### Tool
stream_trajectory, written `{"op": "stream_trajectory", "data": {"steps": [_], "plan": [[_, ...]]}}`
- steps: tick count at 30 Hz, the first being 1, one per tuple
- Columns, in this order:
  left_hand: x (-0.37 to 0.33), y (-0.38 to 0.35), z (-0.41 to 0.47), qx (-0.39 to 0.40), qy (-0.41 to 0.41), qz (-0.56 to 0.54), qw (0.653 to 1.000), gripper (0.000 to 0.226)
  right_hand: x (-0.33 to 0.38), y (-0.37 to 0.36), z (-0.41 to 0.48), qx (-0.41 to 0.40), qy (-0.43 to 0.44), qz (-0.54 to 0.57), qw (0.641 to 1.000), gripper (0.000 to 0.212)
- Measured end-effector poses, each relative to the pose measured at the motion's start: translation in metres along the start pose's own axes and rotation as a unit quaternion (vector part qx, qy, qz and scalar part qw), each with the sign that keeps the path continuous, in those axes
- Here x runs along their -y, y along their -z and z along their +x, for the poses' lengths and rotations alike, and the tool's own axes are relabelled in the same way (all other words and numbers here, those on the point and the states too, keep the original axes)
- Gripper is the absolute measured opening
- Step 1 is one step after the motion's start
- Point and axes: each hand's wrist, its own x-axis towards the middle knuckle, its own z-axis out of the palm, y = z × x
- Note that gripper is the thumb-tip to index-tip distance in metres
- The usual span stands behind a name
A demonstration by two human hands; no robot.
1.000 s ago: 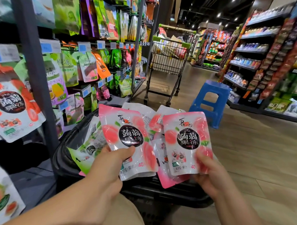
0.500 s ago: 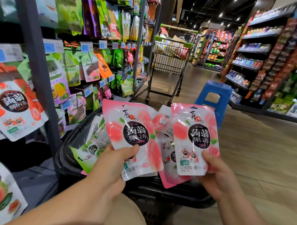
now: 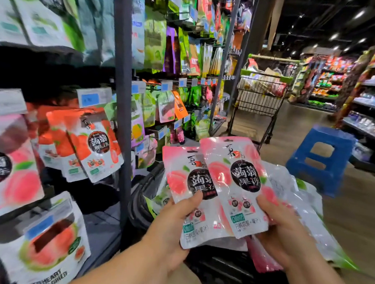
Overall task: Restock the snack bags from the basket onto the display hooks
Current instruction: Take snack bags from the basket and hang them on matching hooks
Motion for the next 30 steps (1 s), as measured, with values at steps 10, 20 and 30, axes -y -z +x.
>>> {"op": "stream_trajectory", "data": {"steps": [10,20,30], "plan": [[-0.056,0.048,-0.017,-0.115,-0.106,0.079,0.985,0.038,-0.033,-0.095,0.051,0.102,-0.040,-0.067,0.992,0.098],[-0.110,0.116,-0.074,-0.213,-0.168,0.107,0.957,0.041,-0.066,-0.176,0.076,0.236,-0.102,-0.132,0.957,0.048],[-0.121,0.172,-0.135,-0.302,-0.199,0.136,0.922,0.019,-0.146,-0.242,0.072,0.310,-0.153,-0.085,0.934,0.085]]}}
